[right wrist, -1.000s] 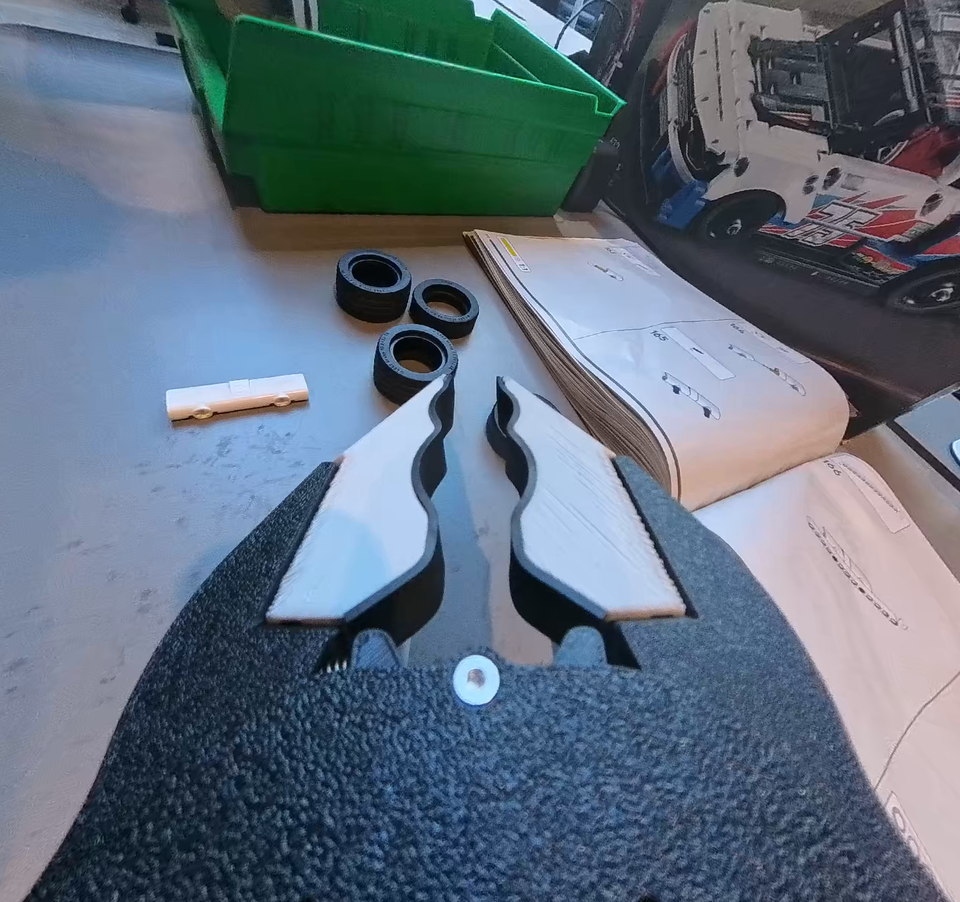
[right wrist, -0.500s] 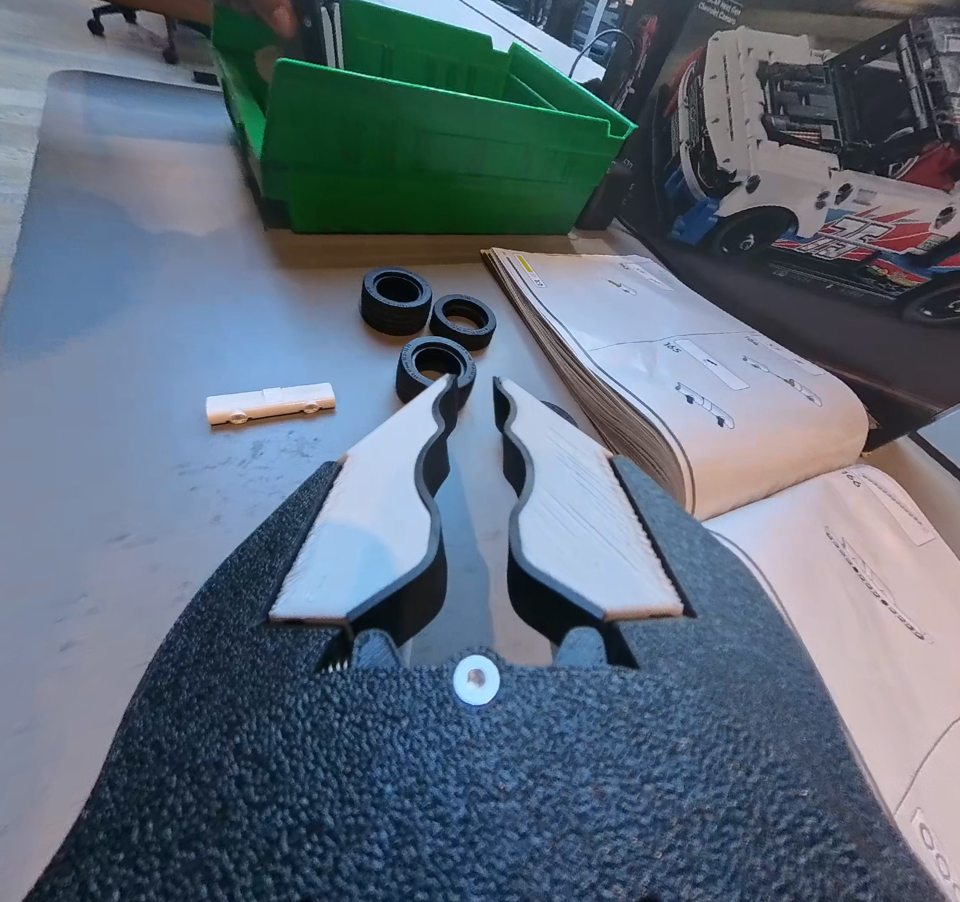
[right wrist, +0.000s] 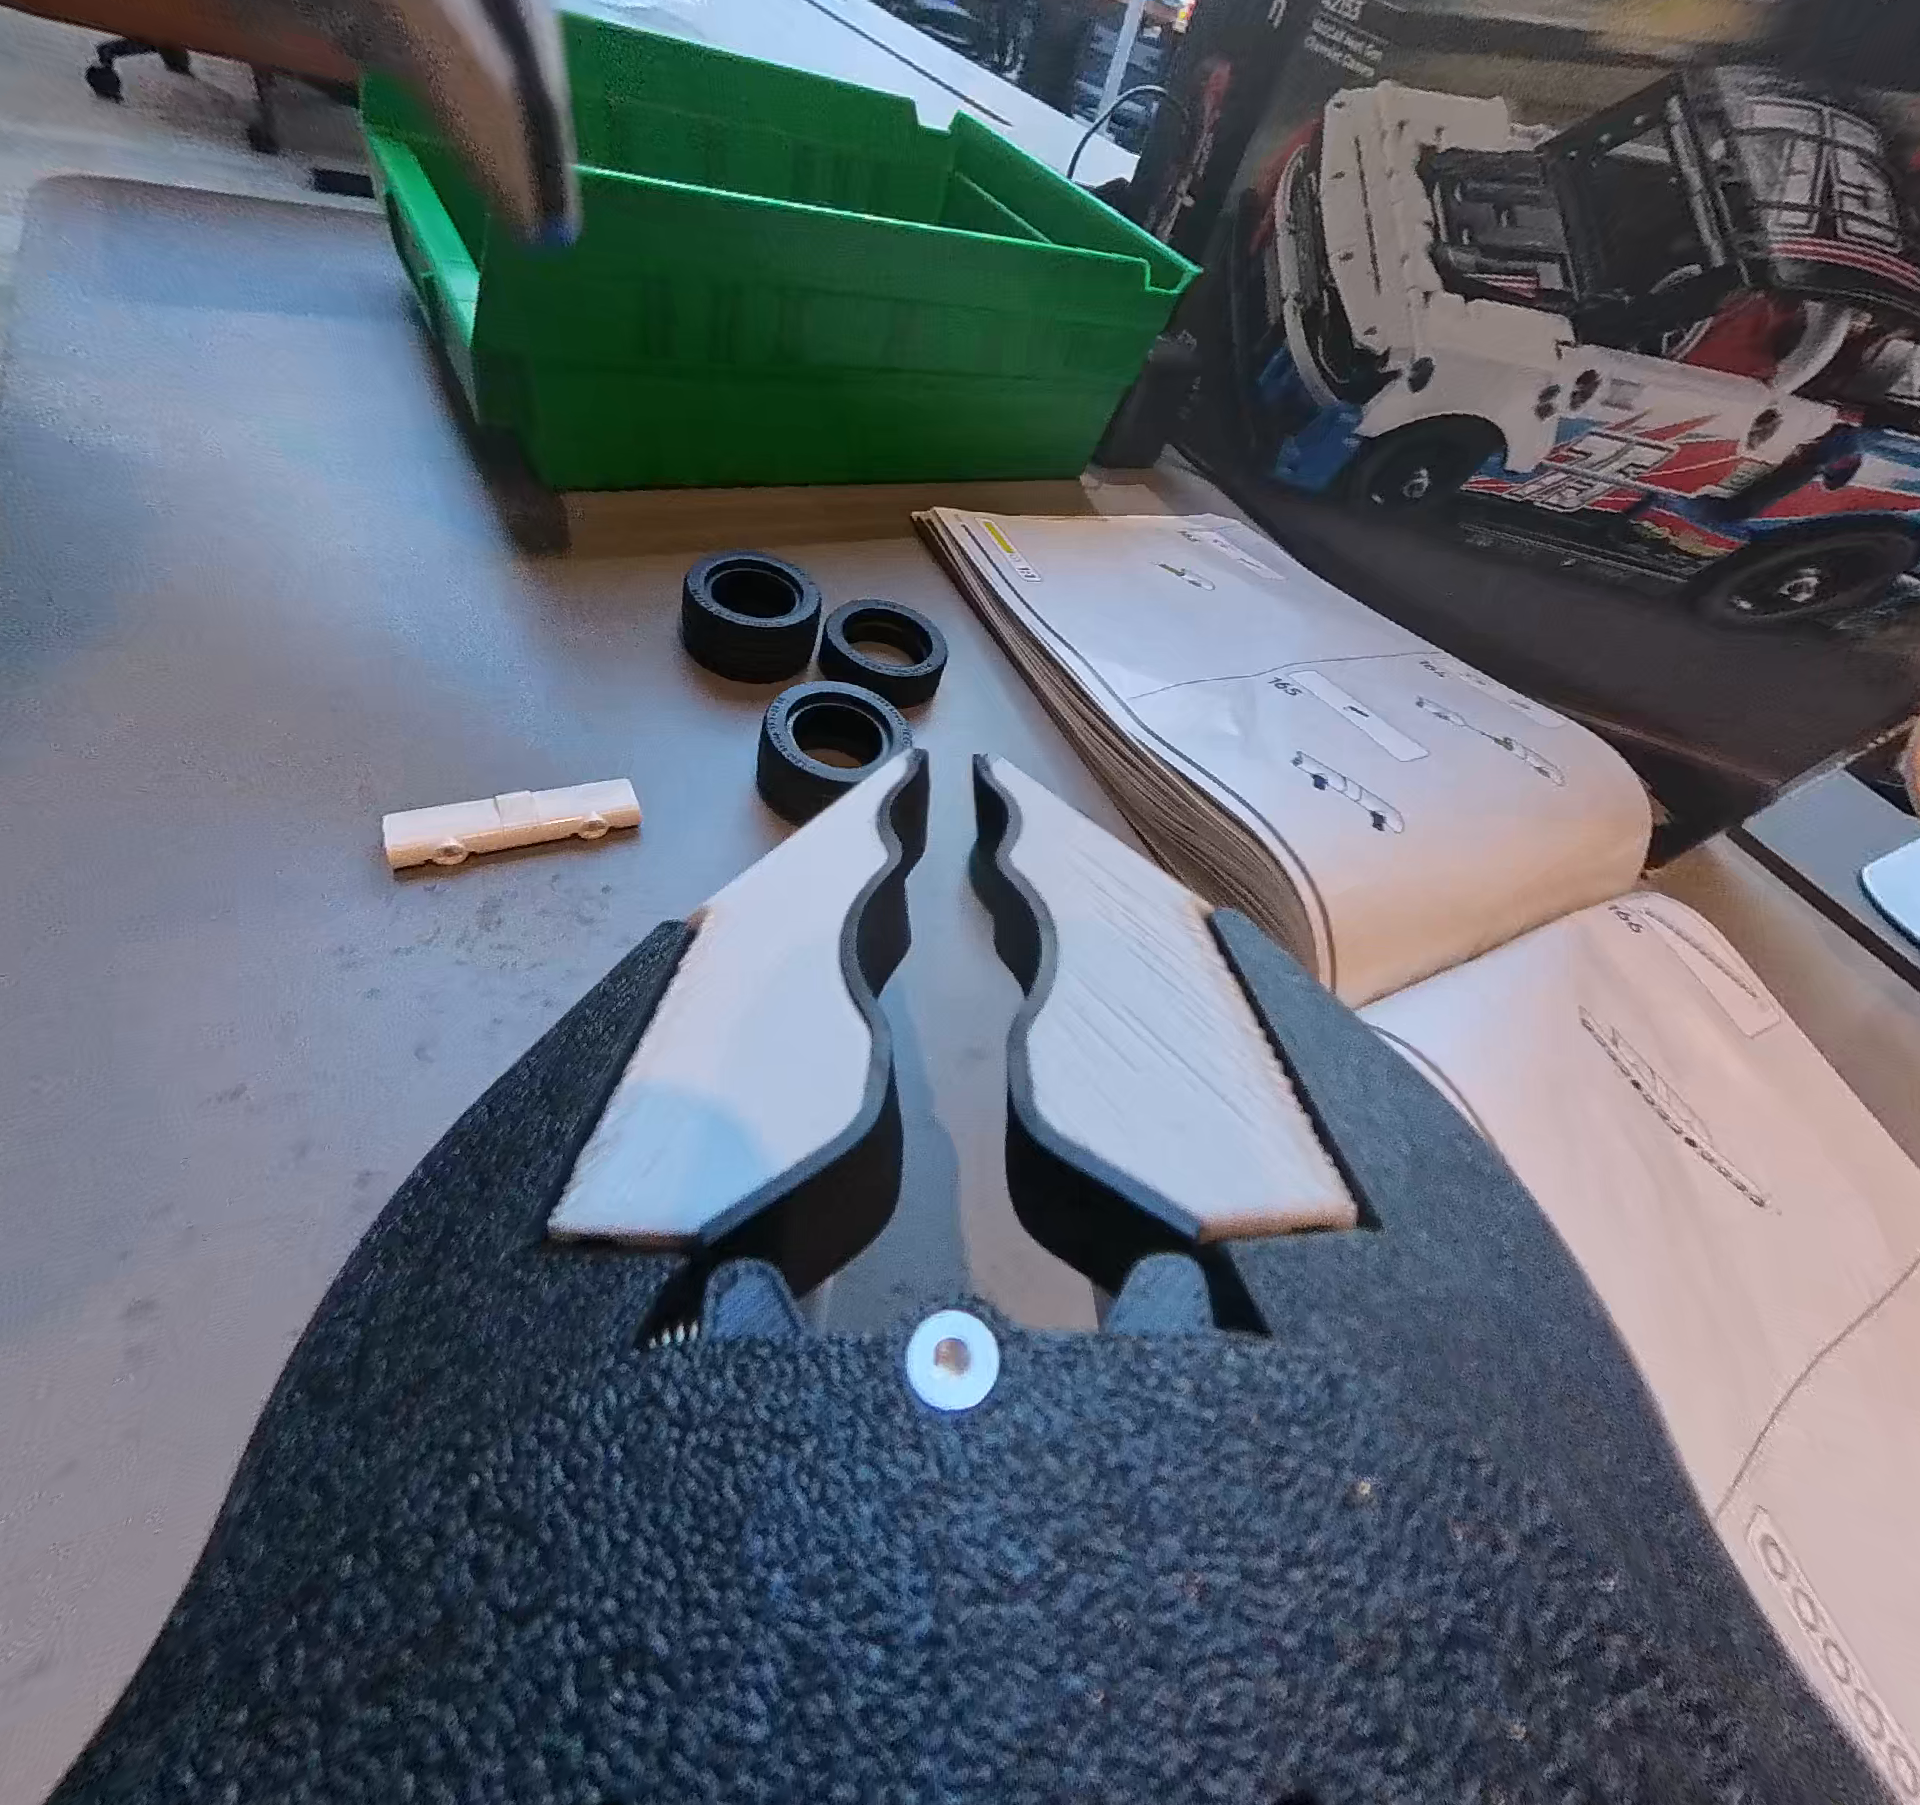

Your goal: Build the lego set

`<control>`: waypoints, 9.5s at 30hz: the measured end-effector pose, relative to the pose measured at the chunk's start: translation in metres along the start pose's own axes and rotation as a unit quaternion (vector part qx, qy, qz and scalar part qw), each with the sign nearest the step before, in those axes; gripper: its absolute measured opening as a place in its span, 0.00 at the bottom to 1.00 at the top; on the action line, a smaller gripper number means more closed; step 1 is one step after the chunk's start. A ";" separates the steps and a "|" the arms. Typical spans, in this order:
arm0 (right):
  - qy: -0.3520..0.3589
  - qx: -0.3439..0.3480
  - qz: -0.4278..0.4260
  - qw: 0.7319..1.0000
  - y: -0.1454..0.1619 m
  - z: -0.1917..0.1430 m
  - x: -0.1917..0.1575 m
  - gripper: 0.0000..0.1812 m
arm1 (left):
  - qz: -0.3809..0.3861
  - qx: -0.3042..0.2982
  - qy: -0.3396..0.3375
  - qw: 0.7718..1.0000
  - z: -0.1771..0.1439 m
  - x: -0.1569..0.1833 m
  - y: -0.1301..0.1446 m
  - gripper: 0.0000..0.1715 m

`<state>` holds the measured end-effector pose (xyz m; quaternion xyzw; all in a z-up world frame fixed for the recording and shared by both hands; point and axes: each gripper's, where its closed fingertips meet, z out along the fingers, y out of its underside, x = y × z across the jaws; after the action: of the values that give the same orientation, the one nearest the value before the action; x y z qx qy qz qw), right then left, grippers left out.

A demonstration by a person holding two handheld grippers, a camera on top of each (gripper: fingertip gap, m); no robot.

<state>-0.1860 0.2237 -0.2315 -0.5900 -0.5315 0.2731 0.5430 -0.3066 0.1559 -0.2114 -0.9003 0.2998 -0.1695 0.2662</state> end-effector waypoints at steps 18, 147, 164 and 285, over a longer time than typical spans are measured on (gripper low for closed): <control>0.024 -0.006 0.006 1.000 0.004 -0.001 0.009 0.03 | 0.001 0.046 -0.015 0.999 0.007 0.003 0.022 0.02; -0.260 -0.257 -0.111 0.924 0.032 0.065 -0.101 0.12 | 0.078 0.055 -0.043 0.995 0.079 0.023 0.059 0.11; -0.204 -0.249 -0.050 0.945 0.051 0.007 -0.077 0.11 | 0.115 0.065 -0.001 0.991 0.088 0.049 0.036 0.19; -0.206 -0.098 -0.059 0.972 0.031 -0.014 -0.065 0.05 | 0.268 0.045 0.058 0.961 0.123 0.080 -0.015 0.01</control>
<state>-0.1816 0.1637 -0.2737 -0.5389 -0.6901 0.3030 0.3764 -0.1814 0.1621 -0.2897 -0.7629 0.5370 -0.1572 0.3238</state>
